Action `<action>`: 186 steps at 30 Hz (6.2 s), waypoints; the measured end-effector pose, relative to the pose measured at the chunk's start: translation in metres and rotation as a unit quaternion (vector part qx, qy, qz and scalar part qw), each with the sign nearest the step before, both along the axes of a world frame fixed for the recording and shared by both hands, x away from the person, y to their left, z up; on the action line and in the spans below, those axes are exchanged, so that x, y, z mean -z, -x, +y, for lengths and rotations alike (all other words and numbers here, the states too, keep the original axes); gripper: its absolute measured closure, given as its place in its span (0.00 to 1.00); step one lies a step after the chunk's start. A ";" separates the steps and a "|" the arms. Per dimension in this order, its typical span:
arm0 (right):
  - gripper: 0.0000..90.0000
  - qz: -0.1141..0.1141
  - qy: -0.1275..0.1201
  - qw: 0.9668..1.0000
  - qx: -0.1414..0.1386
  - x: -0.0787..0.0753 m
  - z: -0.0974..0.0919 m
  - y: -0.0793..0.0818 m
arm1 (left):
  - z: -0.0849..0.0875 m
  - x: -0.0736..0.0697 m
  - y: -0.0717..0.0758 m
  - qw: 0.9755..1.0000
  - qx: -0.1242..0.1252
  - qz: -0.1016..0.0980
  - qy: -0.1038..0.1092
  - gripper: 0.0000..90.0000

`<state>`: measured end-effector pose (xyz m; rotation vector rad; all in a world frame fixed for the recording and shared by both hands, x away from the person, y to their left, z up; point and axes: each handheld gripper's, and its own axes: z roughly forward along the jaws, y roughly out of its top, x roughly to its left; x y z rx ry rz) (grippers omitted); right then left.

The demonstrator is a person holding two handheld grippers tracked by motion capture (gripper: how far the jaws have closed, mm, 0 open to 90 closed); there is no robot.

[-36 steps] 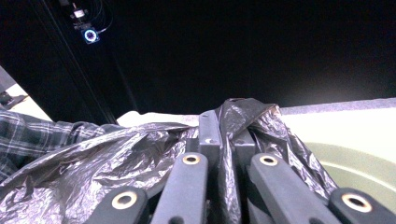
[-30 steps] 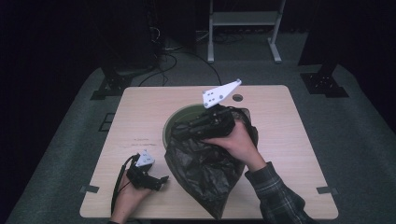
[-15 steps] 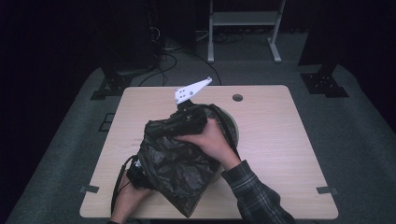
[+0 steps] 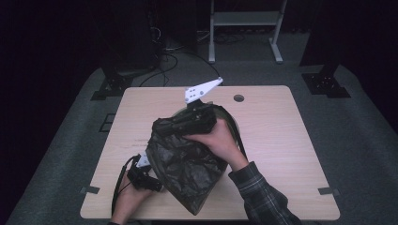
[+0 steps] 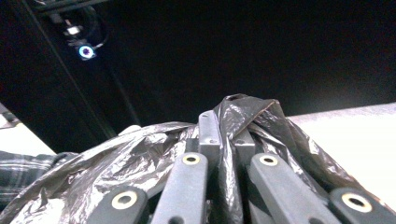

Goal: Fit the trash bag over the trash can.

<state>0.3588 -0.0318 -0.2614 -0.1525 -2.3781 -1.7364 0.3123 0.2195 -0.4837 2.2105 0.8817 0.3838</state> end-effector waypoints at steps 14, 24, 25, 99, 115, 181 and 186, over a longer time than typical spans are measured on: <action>0.97 0.000 0.022 0.997 0.068 0.007 -0.072 -0.012 | 0.000 0.000 0.000 1.000 0.000 0.000 0.000 0.00; 0.97 -0.008 0.080 0.990 0.115 0.018 -0.106 -0.014 | 0.000 0.000 0.000 1.000 0.000 0.000 0.000 0.00; 0.97 -0.009 0.083 0.990 0.118 0.019 -0.109 -0.015 | 0.000 0.000 0.000 1.000 0.000 0.000 0.000 0.00; 1.00 -0.071 0.146 0.972 0.173 0.029 -0.091 -0.027 | 0.000 0.000 0.000 1.000 0.000 0.000 0.000 0.00; 1.00 -0.060 0.132 0.974 0.173 0.032 -0.100 -0.027 | 0.005 -0.025 0.003 0.998 0.037 -0.014 0.040 0.00; 1.00 -0.052 0.101 0.983 0.148 0.034 -0.098 -0.033 | -0.079 -0.192 -0.041 0.971 0.191 -0.106 0.097 0.32; 0.95 -0.049 0.091 0.984 0.144 0.033 -0.098 -0.032 | -0.084 -0.189 -0.042 0.973 0.197 -0.099 0.072 0.66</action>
